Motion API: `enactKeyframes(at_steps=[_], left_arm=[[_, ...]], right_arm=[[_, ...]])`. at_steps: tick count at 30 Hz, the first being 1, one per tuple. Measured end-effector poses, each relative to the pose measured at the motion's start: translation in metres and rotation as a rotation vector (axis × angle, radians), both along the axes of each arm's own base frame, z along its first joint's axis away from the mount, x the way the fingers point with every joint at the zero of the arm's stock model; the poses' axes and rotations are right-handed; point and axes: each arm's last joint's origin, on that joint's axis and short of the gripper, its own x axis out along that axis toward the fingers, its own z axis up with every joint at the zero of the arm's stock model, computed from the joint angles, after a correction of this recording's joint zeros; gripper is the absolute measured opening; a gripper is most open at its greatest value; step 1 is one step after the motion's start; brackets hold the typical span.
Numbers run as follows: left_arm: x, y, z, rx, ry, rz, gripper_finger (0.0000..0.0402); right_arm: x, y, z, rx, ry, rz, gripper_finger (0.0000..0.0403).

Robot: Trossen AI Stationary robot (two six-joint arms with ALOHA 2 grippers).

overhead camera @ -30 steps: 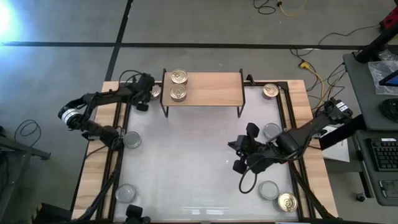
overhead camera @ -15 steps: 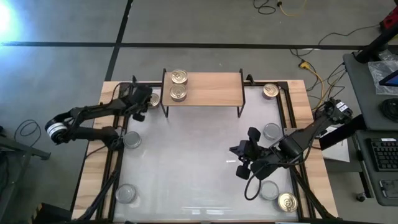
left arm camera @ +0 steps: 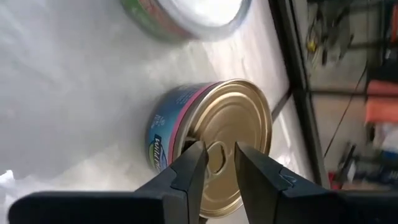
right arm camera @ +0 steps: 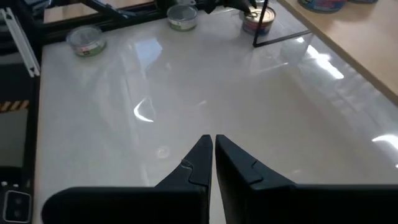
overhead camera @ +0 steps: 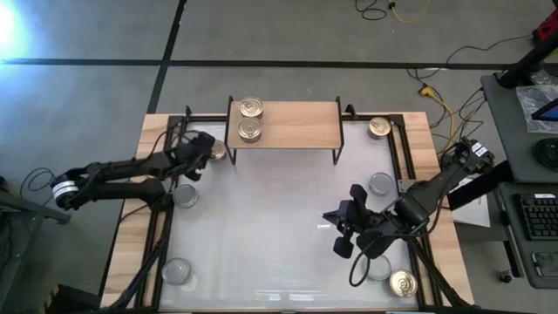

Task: Stack canned seafood by type on shelf
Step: Stack the blue-pink tuna can on top of the other blue-pink tuna on the shelf

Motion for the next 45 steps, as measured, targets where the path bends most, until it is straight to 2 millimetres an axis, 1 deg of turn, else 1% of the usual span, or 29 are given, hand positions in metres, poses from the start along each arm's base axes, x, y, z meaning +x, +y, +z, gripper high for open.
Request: enactKeyframes(at_steps=[3,7,12,16,21,24,27,29,32,34,36,38,40,41,45], left_arm=[[0.002,-0.01,0.002,-0.003,-0.002,-0.065,0.0077],[0.001,-0.022,0.003,-0.027,0.009,-0.108,0.0077],[-0.001,-0.034,0.004,-0.037,0.039,-0.137,0.0077],[0.001,-0.043,0.004,-0.02,0.053,-0.191,0.0077],[0.007,-0.062,0.003,-0.01,0.076,-0.35,0.0077],[0.011,-0.079,0.004,-0.006,0.066,-0.468,0.0077],[0.014,-0.098,0.004,0.016,0.036,-0.593,0.0078],[0.016,-0.11,0.005,0.063,0.015,-0.649,0.0078],[0.023,-0.124,0.006,0.17,-0.022,-0.689,0.0078],[0.03,-0.131,0.006,0.24,-0.044,-0.725,0.0078],[0.04,-0.137,0.005,0.312,-0.037,-0.808,0.0078],[0.052,-0.143,0.004,0.379,-0.041,-0.924,0.0078],[0.059,-0.147,0.003,0.427,-0.035,-1.046,0.0078],[0.061,-0.148,0.004,0.453,-0.042,-1.078,0.0078],[0.063,-0.149,0.01,0.574,0.013,-1.188,0.0078]], right_arm=[[0.002,0.001,-0.003,0.031,-0.003,-0.028,0.0013],[0.006,0.008,-0.013,0.071,0.01,-0.061,0.0013],[0.013,0.023,-0.032,0.114,0.047,-0.089,0.0013],[0.02,0.037,-0.047,0.153,0.087,-0.096,0.0013],[0.031,0.053,-0.057,0.172,0.126,-0.079,0.0013],[0.039,0.06,-0.057,0.161,0.137,-0.053,0.0013],[0.046,0.064,-0.052,0.121,0.14,-0.011,0.0013],[0.051,0.064,-0.048,0.084,0.135,0.014,0.0013],[0.06,0.06,-0.044,0.019,0.116,0.015,0.0013],[0.065,0.056,-0.044,-0.031,0.111,0.012,0.0013],[0.07,0.05,-0.046,-0.073,0.127,0.018,0.0013],[0.074,0.045,-0.047,-0.103,0.144,0.027,0.0013],[0.077,0.039,-0.048,-0.119,0.154,0.025,0.0013],[0.078,0.037,-0.048,-0.124,0.159,0.022,0.0013],[0.079,0.034,-0.047,-0.147,0.17,0.035,0.0013]])
